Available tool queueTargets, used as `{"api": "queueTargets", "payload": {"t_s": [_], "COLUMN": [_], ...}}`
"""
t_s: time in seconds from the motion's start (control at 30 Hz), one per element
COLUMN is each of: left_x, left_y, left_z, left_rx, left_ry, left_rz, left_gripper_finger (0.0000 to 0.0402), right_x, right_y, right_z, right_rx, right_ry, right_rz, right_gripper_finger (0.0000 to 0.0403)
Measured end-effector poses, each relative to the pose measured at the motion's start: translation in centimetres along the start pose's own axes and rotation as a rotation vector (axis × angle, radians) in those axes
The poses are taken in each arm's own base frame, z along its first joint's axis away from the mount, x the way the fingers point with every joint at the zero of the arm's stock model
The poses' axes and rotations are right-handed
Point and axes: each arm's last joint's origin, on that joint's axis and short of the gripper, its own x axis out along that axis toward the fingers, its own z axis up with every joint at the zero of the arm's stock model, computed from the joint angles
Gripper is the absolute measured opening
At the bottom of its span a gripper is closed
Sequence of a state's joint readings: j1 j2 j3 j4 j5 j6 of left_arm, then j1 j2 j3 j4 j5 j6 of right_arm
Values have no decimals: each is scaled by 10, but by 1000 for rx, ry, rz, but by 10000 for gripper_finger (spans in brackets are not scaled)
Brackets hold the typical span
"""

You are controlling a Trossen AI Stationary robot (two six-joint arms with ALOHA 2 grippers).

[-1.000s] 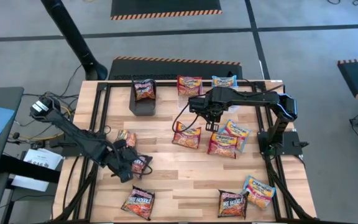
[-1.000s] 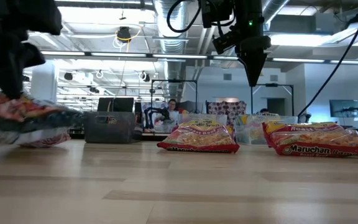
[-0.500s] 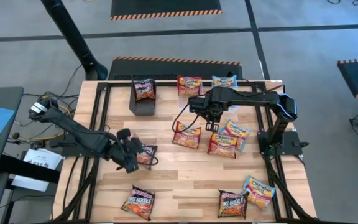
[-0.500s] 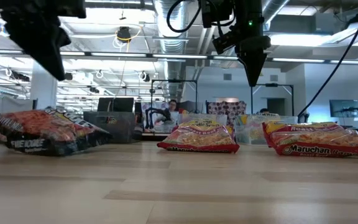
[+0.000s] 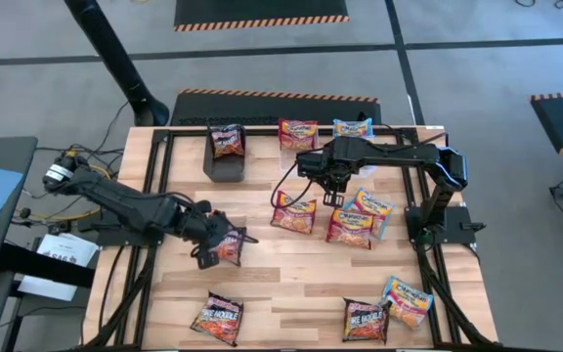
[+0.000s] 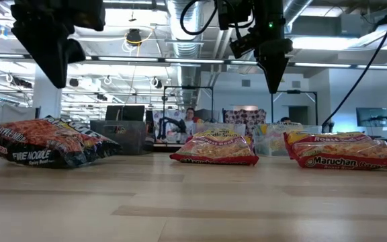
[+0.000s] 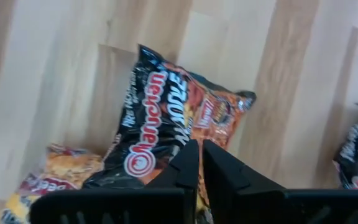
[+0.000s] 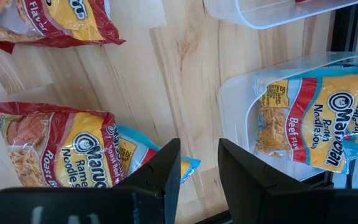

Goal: Sort Maruchan noodles
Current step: Put the black noodle pack into the black bin

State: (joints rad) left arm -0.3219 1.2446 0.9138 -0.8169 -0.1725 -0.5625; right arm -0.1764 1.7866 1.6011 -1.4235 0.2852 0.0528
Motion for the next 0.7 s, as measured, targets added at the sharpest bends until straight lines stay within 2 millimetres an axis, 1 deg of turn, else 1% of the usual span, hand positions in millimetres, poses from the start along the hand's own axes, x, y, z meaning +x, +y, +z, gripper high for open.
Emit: {"api": "queueTargets", "payload": {"t_s": [0.1,0.23,0.37,0.47,0.57,0.7], "left_x": [1,2,3,3,3,8], "left_y": [5,12,15,15,15,15], "left_z": [3,8,15,20,20,16], "left_rx": [3,25,11,-31,-48,-75], "left_ry": [29,24,-32,-89,-96,-92], "left_rz": [-41,-42,-34,-34,-16,3], "left_gripper_finger": [39,87,140,174,195,201], "right_x": [0,0,0,0,0,0], "right_y": [0,0,0,0,0,0], "right_z": [0,0,1,2,3,3], "right_rx": [0,0,2,5,8,9], "right_ry": [0,0,-6,-16,-26,-31], "right_rz": [0,0,0,1,1,2], "right_gripper_finger": [132,132,132,132,132,132]}}
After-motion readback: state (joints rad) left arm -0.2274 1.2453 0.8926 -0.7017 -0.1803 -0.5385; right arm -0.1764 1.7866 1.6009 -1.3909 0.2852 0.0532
